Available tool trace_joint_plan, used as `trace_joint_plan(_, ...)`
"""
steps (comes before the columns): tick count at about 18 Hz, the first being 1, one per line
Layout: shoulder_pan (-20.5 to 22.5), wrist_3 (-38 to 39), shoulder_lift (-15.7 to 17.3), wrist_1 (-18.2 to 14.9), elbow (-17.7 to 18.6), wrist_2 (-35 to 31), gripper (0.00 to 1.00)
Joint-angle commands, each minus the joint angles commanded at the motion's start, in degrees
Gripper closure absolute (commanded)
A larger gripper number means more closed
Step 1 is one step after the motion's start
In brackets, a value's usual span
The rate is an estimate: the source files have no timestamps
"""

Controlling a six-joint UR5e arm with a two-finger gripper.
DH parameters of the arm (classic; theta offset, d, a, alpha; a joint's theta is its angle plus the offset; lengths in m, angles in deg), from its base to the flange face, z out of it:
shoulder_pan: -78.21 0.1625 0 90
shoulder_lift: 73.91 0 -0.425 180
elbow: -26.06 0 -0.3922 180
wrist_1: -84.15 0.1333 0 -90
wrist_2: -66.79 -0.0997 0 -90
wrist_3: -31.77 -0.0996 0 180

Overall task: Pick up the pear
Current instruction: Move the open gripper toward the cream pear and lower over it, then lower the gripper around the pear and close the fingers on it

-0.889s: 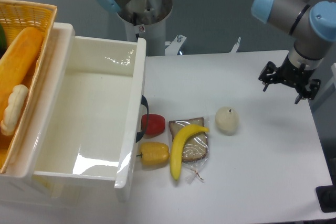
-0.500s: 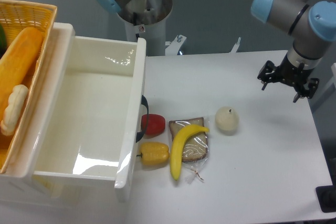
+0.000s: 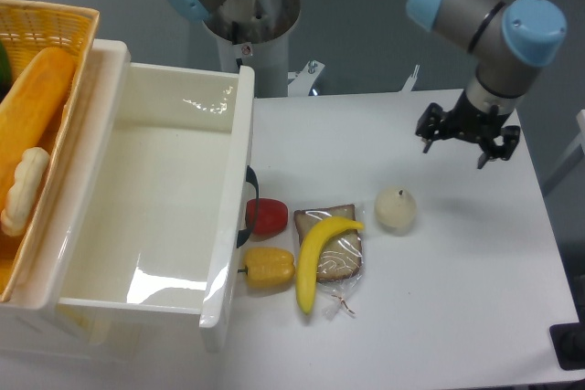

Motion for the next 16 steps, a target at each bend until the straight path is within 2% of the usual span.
trace_joint_plan(6, -3.5, 2.6, -1.7, 0.1, -0.7, -0.4, 0.00)
trace_joint_plan(13, -3.7, 2.2, -4.0, 0.0, -0.4, -0.4, 0.31)
trace_joint_plan(16, -3.8, 2.2, -4.5, 0.1, -0.2, -0.3, 0.36)
